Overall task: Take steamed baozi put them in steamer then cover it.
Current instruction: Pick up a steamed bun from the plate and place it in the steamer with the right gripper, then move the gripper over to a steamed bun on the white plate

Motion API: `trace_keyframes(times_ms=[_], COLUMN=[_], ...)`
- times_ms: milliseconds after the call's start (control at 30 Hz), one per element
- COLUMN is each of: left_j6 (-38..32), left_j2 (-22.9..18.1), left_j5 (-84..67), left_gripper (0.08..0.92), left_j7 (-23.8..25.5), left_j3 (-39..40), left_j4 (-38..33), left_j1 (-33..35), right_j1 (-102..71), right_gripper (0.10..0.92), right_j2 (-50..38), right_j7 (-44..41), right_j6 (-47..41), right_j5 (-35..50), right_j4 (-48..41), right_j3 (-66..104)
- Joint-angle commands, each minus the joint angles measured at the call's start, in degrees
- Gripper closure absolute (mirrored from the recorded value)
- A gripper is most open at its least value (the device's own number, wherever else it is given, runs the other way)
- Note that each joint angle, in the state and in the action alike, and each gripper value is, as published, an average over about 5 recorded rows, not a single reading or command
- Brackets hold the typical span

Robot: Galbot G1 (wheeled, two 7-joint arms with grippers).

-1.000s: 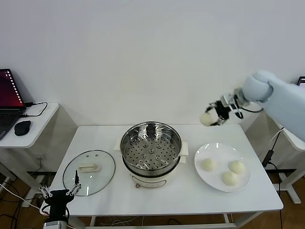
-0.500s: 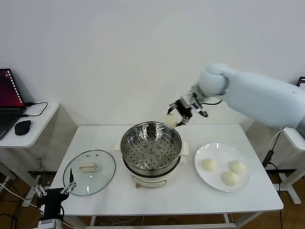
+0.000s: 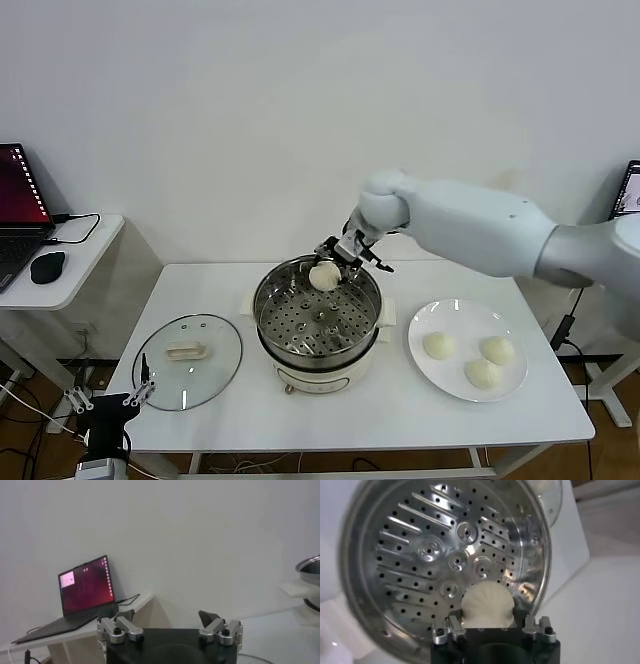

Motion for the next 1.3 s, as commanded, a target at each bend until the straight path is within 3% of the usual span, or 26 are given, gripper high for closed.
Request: trace_keyframes(times_ms=[33, 367, 600, 700, 900, 1067, 1300], left_j6=[-0.12, -0.17, -0.15, -0.03, 0.76, 1.06, 1.39], left_j2=[-0.09, -0.24, -0.34, -0.19, 0.40, 1.39, 2.57], left_j5=[-0.06, -0.16, -0.26, -0.41, -1.31, -1.56, -1.58], left_gripper=[0.177, 0.177, 0.177, 0.177, 0.177, 0.177, 0.177], left_j7=[-0.06, -0.10, -0.16, -0.12, 0.13, 0.29, 0.46], left_j3=[-0.11, -0.01, -0.06, -0.14, -0.19, 0.12, 0.74], left_j4=[0.08, -0.04, -0.24, -0.51, -1.14, -0.93, -0.89], left_j1=[0.06, -0.08, 0.00, -0.07, -0.66, -1.23, -1.78], right_j1=[-3.19, -4.50, -1.49, 3.28, 13.28, 16.90, 15.49], right_gripper=[0.389, 0.382, 0.237, 0.208, 0.202, 0.202, 0.203], right_j2=[4.54, 6.13, 4.42, 1.17, -11.73, -24.43, -42.30], right_j7=[3.06, 5.09, 4.37, 1.39, -7.43, -9.98, -10.20], right_j6=[8.04, 10.77, 9.90, 3.42, -22.38, -32.95, -39.73], right_j5=[-9.37, -13.40, -8.52, 0.79, 17.30, 20.03, 20.10], right_j4=[-7.35, -9.64, -6.02, -0.20, 14.73, 24.81, 33.27], right_j3=[0.44, 0.95, 0.19, -1.28, -3.77, -5.41, -6.25])
